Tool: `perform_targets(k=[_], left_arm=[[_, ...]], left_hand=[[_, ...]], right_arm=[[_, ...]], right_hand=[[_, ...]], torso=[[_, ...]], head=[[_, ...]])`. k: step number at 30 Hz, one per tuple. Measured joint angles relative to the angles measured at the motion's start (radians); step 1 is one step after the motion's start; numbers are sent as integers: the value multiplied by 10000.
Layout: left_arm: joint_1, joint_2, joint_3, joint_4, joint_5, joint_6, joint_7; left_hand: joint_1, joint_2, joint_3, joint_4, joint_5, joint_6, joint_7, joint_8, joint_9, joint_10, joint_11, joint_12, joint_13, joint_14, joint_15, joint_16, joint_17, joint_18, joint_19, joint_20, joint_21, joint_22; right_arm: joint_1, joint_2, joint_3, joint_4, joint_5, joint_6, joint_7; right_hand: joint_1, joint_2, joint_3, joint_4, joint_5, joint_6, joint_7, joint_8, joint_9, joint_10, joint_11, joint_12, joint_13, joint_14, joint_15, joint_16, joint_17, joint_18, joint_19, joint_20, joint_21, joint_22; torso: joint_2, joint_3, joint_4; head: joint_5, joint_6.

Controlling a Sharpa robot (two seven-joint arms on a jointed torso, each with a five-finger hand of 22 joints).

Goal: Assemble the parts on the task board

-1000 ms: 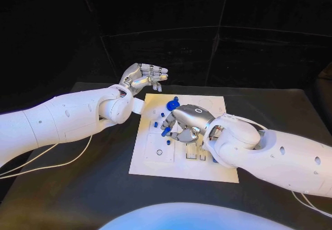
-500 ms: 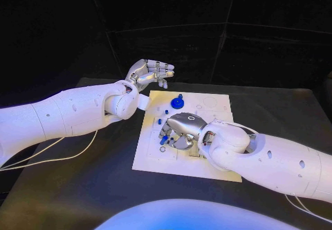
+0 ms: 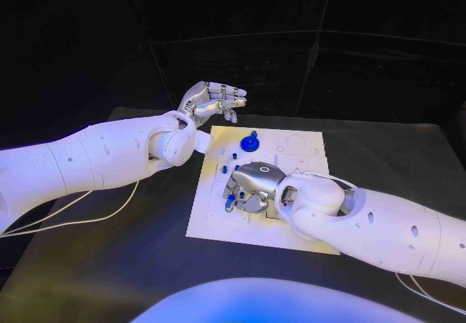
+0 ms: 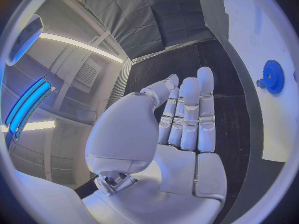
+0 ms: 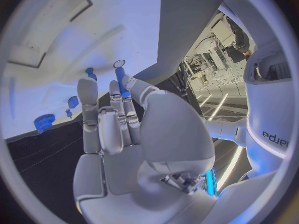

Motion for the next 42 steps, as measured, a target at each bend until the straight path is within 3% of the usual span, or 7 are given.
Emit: perform_targets(k=[33,35,40,42], left_arm=[[0,50,0,-81,0,18,-7],[0,51,0,-82,0,18,-8],[0,51,0,-87,0,18,-11],[1,52,0,-87,0,18,-12]], left_hand=[[0,0,0,0,0,0,0,0,0,-38,-38,72,1,0,0,0,-11,0,-33,33,0,0],[0,0,0,0,0,0,0,0,0,-38,-38,72,1,0,0,0,-11,0,-32,32,0,0],[0,0,0,0,0,0,0,0,0,-38,-38,72,1,0,0,0,-11,0,-33,32,0,0],[0,0,0,0,0,0,0,0,0,-38,-38,72,1,0,0,0,-11,0,-33,32,0,0]], right_arm=[[-46,173,-12,-149,-370,598,-48],[-46,208,-14,-176,-387,607,-71],[-45,262,-231,-201,-405,609,-103],[-51,287,-272,-223,-404,610,-113]], right_hand=[[-11,-12,-3,-2,32,11,18,-10,0,0,1,-80,-4,0,0,0,-65,1,-14,13,-1,-86],[-118,-118,1,2,33,-113,142,-71,-10,-115,111,-222,-10,0,0,0,-97,1,-76,76,-1,-137],[-413,-411,-34,93,95,-660,310,-211,-66,-648,356,-603,-52,-21,133,0,-158,1,-180,180,-78,-279],[-426,-425,-52,111,95,-713,320,-211,-65,-647,356,-603,-45,-35,147,0,-170,0,-184,183,-78,-285]], torso=[[-4,-3,3],[-4,-4,2],[-4,-5,2],[-4,-5,2]], head=[[63,-19],[60,-17],[55,-16],[45,-16]])
